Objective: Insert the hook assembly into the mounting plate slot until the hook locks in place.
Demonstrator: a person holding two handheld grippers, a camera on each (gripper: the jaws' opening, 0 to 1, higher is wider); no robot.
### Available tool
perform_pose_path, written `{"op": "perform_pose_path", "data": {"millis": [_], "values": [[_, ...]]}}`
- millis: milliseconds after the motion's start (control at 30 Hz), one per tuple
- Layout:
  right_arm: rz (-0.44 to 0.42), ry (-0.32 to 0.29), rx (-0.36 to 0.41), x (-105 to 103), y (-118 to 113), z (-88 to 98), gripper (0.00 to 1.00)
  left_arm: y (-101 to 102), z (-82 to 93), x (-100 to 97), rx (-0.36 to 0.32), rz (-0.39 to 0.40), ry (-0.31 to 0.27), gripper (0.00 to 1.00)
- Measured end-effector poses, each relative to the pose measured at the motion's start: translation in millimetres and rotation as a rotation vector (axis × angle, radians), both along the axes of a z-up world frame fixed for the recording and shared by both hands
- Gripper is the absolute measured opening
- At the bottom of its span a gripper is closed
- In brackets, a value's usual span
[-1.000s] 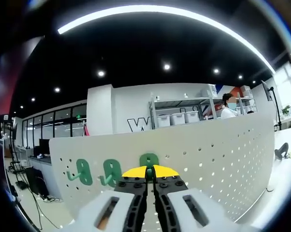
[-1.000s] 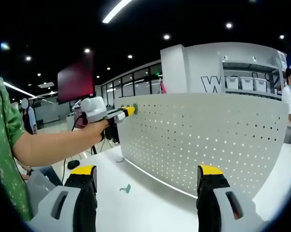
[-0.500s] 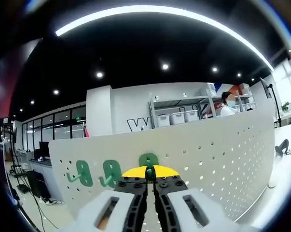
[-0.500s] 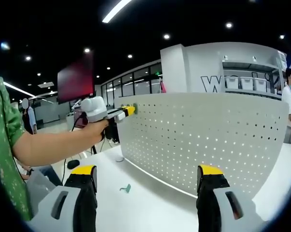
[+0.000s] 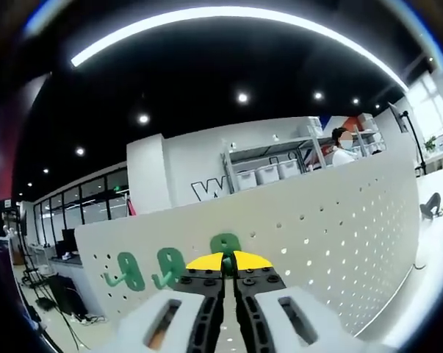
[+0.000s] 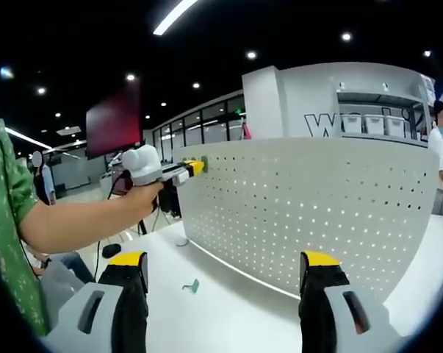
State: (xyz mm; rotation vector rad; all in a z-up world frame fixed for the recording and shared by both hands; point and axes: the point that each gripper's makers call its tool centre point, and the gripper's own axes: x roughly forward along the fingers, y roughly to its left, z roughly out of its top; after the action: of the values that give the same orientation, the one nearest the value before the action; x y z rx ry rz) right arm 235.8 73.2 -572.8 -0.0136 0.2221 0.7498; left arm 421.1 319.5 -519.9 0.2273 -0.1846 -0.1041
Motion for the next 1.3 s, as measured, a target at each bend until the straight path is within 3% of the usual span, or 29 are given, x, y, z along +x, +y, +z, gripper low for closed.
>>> {"op": "perform_pose_path", "data": {"millis": [133,167,433,633,1300], "values": [[-0.005,0.003,0.005,0,-1,-0.6,0.86,0,-0.5,0.1,0.02,-0.002,0.002,0.02],[-0.005,0.004,0.008,0,-1,-0.5,0.86,0,-1.7,0.2,0.064,0.008,0.011,0.02],[-0.005,0.005,0.009,0,1,-0.6,0.86,1,-1.9,1.1,0.017,-0.003,0.005,0.03],[-0.003,0.005,0.007,-1,3,-0.6,0.86,5,-6.8,2.3,-0.136,-0.018,0.03,0.04],[-0.007,-0.003,0.004,-1,1,0.1,0.86,3,-14.0,1.6,-0.128,-0.021,0.04,0.09]]}}
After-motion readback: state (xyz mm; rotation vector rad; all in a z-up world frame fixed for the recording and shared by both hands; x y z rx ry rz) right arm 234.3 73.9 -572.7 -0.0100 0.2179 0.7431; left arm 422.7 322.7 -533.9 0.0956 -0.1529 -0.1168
